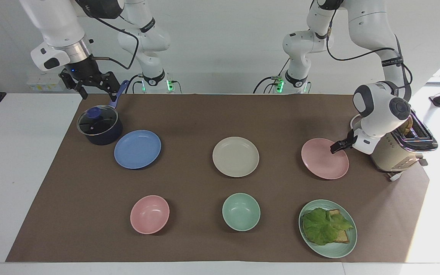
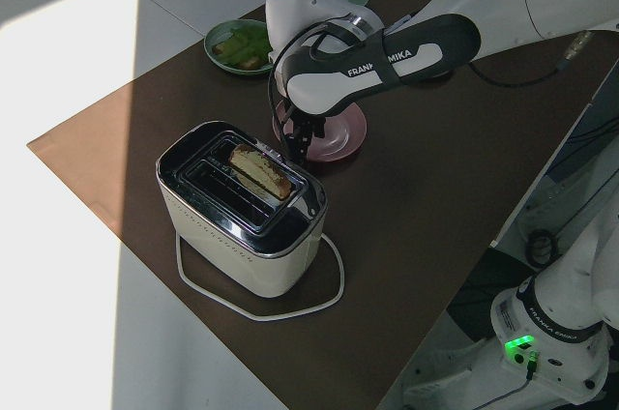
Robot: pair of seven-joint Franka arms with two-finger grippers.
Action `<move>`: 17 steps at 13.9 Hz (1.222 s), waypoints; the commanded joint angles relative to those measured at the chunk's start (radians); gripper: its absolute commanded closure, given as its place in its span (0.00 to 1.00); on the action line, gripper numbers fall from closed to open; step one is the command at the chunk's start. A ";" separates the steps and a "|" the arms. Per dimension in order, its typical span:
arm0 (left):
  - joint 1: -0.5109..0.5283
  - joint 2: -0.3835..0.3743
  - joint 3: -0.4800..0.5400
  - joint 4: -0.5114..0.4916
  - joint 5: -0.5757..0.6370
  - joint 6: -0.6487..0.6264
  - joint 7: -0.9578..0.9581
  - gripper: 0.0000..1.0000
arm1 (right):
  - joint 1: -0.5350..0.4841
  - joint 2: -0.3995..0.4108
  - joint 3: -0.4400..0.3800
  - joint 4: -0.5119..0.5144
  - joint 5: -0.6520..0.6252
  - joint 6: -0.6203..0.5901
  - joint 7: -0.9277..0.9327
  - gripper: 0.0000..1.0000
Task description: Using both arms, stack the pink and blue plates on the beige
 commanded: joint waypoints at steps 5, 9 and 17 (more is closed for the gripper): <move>-0.008 -0.022 -0.004 -0.025 -0.018 -0.021 -0.020 0.72 | -0.035 -0.016 0.003 -0.022 0.009 0.029 -0.038 0.00; -0.008 -0.022 -0.005 -0.019 -0.018 -0.041 -0.019 1.00 | -0.044 -0.016 0.003 -0.028 0.009 0.086 -0.061 0.00; -0.063 -0.028 -0.021 0.275 -0.145 -0.449 -0.092 1.00 | -0.081 -0.010 0.001 -0.135 0.008 0.213 -0.094 0.00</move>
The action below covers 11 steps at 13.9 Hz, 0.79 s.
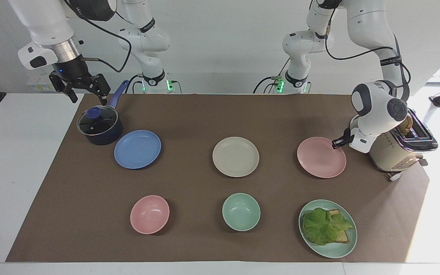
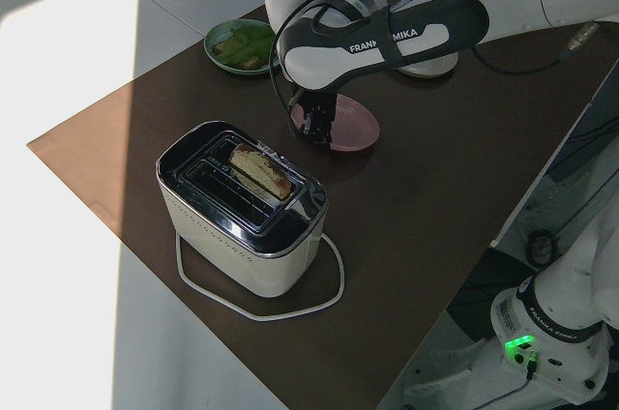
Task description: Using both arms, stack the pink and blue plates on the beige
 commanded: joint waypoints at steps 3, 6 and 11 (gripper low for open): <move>-0.161 0.000 -0.024 0.063 -0.053 -0.049 -0.236 1.00 | -0.030 -0.013 0.003 -0.221 0.008 0.190 -0.072 0.00; -0.284 -0.019 -0.024 0.018 -0.120 0.069 -0.317 1.00 | -0.038 0.009 0.003 -0.332 0.008 0.303 -0.101 0.00; -0.462 0.010 -0.024 -0.071 -0.189 0.301 -0.370 1.00 | -0.055 0.035 0.005 -0.459 0.010 0.423 -0.129 0.04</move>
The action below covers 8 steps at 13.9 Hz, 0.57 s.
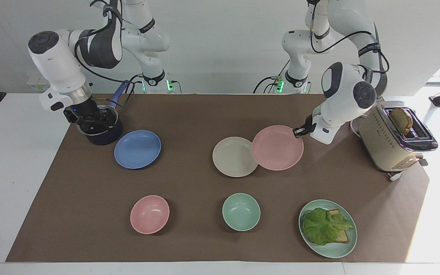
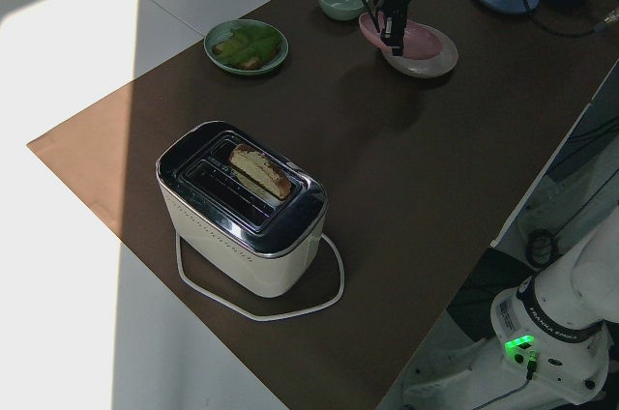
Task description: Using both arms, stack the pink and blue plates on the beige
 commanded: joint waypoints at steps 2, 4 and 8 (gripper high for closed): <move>-0.089 0.028 0.018 -0.066 -0.044 0.164 0.006 1.00 | -0.032 0.038 0.007 -0.041 0.017 0.054 -0.079 0.05; -0.088 0.030 0.018 -0.064 -0.044 0.161 0.012 0.02 | -0.046 0.049 0.007 -0.064 0.022 0.098 -0.115 0.07; -0.069 0.024 0.029 -0.054 -0.029 0.147 0.023 0.00 | -0.055 0.081 0.007 -0.118 0.108 0.180 -0.224 0.11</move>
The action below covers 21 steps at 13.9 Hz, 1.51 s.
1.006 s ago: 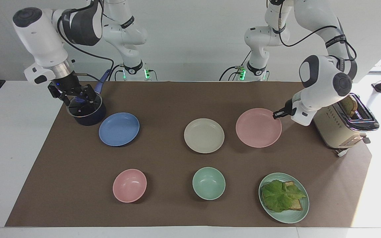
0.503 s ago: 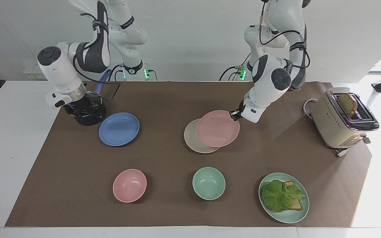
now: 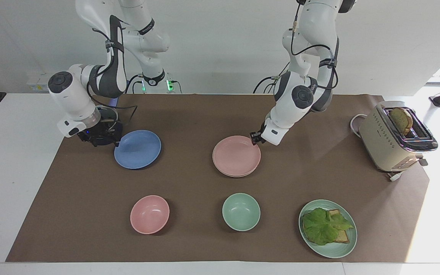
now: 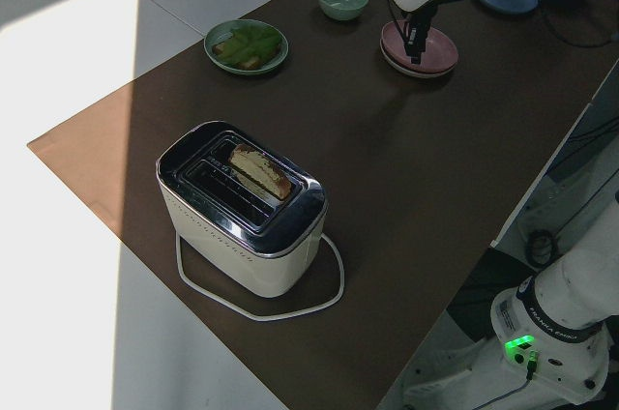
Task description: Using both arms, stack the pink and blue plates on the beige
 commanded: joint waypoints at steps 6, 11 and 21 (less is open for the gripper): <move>0.277 -0.133 0.025 0.131 0.183 -0.208 0.372 0.00 | -0.029 0.107 0.007 -0.052 0.216 0.157 -0.230 0.23; 0.350 -0.239 0.025 0.199 0.298 -0.364 0.514 0.00 | -0.058 0.103 0.009 -0.050 0.273 0.090 -0.274 0.69; 0.355 -0.282 0.039 0.277 0.295 -0.430 0.508 0.00 | -0.030 0.051 0.033 0.058 0.399 -0.067 -0.349 1.00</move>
